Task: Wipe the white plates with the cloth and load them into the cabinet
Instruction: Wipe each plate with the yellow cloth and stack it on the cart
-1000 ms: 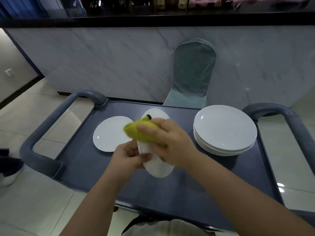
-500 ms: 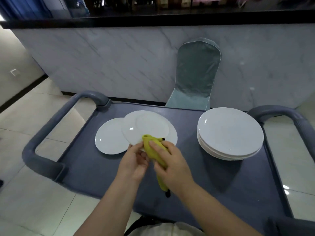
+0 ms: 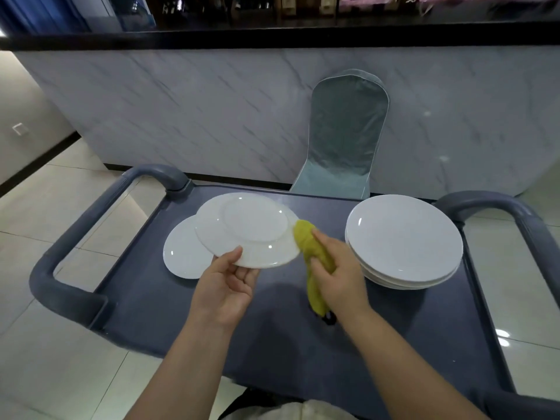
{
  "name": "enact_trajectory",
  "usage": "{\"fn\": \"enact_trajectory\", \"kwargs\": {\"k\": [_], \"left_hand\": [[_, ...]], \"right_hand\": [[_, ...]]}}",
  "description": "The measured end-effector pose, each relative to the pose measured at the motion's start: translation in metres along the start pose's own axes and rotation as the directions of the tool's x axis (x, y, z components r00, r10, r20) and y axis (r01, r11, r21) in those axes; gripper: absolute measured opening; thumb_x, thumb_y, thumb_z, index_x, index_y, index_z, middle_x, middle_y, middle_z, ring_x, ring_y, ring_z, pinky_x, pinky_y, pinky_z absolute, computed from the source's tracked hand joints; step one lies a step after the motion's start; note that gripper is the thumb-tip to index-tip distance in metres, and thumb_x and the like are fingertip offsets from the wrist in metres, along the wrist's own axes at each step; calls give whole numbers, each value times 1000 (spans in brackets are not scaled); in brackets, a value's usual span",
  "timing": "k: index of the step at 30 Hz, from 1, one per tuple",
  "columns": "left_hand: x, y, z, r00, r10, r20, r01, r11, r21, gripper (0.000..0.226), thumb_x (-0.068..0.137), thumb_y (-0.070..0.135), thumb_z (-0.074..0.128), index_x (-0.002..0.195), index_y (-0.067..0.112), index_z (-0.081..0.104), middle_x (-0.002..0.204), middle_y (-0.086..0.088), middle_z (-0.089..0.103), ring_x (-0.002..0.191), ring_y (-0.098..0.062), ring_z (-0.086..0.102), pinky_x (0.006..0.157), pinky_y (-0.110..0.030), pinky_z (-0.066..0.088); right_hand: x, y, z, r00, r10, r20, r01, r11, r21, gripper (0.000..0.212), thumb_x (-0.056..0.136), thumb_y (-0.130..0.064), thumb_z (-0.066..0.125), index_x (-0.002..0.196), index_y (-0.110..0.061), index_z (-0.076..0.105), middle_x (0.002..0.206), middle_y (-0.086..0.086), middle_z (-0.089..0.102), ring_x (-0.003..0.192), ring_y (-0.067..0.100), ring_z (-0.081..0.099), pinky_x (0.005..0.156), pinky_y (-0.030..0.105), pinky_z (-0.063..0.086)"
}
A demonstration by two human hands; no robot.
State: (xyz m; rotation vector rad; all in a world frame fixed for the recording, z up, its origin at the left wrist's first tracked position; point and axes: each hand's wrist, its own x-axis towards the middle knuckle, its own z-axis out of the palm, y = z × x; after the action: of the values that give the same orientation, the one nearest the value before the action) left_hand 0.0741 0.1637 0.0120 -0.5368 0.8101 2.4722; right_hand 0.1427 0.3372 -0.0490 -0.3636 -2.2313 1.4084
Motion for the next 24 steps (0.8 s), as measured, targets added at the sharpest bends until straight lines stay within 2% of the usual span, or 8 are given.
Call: {"fn": "enact_trajectory", "kwargs": {"k": [4,6,10,13,16,18,20,24], "left_hand": [[-1,-5,5,1000,-14,25,12,997,81,53,73,3,60,126,5,56,94,-8,74,84,-19,72,76,-30,60],[-2,-5,5,1000,-9,29,5,990,139,53,79,5,59,131,4,53,95,-10,72,84,-19,71,72,-28,60],[-11,8,-6,989,74,129,-98,975,198,39,73,-1,58,109,10,68,106,-11,74,93,-22,72,71,-31,60],[-27,26,-15,969,87,232,-175,901,396,28,70,-3,59,83,14,77,92,-8,70,83,-21,67,65,-27,60],[-41,38,-20,941,70,332,-265,763,589,24,68,-3,62,79,10,78,86,-12,73,76,-22,69,62,-28,59],[-46,39,-18,925,71,373,-312,701,642,24,68,-3,63,84,6,78,88,-15,74,78,-25,71,61,-30,59],[-45,40,-19,929,106,355,-323,703,633,24,67,-3,64,85,4,78,88,-17,74,78,-26,72,61,-31,58],[-44,43,-34,940,196,278,-327,750,575,24,65,-1,65,79,11,79,84,-10,75,77,-23,73,58,-31,58]], "right_hand": [[-21,-31,21,935,-330,132,348,925,-152,57,85,-17,57,139,-34,48,128,-5,48,111,10,47,100,10,33],[-27,-33,29,899,-393,194,422,895,-143,54,87,-22,56,139,-35,48,131,-1,48,113,13,49,95,12,37],[-2,-20,4,987,-134,93,131,991,41,54,82,-13,58,129,-39,53,118,-14,54,108,-4,48,96,7,33],[38,-18,-11,989,63,131,-75,993,88,52,87,-5,58,123,-42,56,112,-22,59,100,-11,54,98,18,43],[89,-46,-11,982,102,162,-109,994,34,47,89,-10,56,128,-37,58,118,-16,61,111,4,56,101,29,44],[100,-74,2,971,-50,235,68,995,-68,49,89,-12,56,133,-35,56,125,-8,57,116,13,52,102,36,42],[83,-103,22,867,-313,388,393,908,-144,50,88,-18,57,135,-34,54,126,-1,55,112,20,53,97,37,45],[41,-119,38,453,-655,605,842,537,-49,43,87,-24,67,130,-29,61,128,11,57,107,33,56,84,39,45]]}}
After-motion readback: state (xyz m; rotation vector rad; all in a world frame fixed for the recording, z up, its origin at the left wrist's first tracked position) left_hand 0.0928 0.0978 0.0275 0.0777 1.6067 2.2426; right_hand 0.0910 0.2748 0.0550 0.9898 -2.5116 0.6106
